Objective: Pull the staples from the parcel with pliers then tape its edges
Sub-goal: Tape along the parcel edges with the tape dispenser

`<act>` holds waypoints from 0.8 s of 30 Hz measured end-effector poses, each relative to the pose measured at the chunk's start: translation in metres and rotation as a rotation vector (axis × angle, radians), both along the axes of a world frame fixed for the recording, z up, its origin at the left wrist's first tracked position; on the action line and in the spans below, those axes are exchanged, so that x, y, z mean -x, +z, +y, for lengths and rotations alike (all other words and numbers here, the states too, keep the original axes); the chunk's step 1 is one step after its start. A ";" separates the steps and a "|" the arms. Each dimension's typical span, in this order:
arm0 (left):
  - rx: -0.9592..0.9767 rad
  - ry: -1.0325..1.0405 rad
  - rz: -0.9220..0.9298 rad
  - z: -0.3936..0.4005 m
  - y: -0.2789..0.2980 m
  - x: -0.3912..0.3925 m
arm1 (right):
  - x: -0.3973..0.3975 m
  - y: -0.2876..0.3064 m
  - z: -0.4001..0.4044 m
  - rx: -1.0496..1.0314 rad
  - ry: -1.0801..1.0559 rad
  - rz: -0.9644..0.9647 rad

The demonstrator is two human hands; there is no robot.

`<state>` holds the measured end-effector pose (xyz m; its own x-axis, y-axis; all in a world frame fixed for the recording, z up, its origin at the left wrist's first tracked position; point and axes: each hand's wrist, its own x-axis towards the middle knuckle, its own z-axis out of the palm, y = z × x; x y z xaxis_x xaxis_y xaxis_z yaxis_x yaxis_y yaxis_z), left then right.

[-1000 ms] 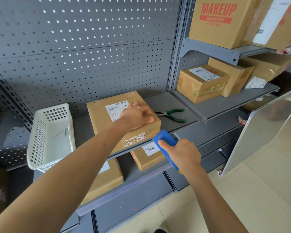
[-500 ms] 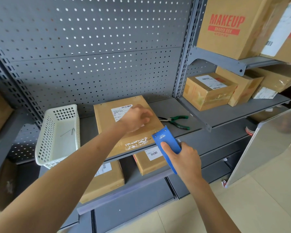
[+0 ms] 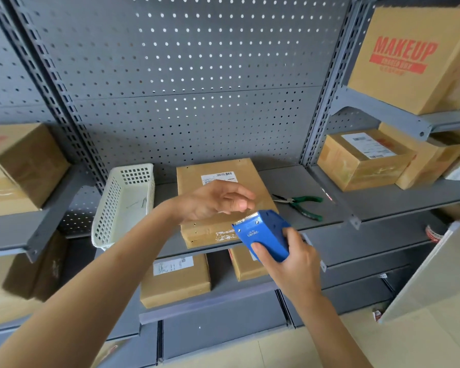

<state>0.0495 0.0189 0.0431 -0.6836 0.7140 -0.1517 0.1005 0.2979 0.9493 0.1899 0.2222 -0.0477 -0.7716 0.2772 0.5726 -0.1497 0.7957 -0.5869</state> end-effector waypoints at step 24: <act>0.052 0.330 0.162 -0.030 0.034 -0.027 | 0.030 0.016 -0.026 0.028 0.267 0.185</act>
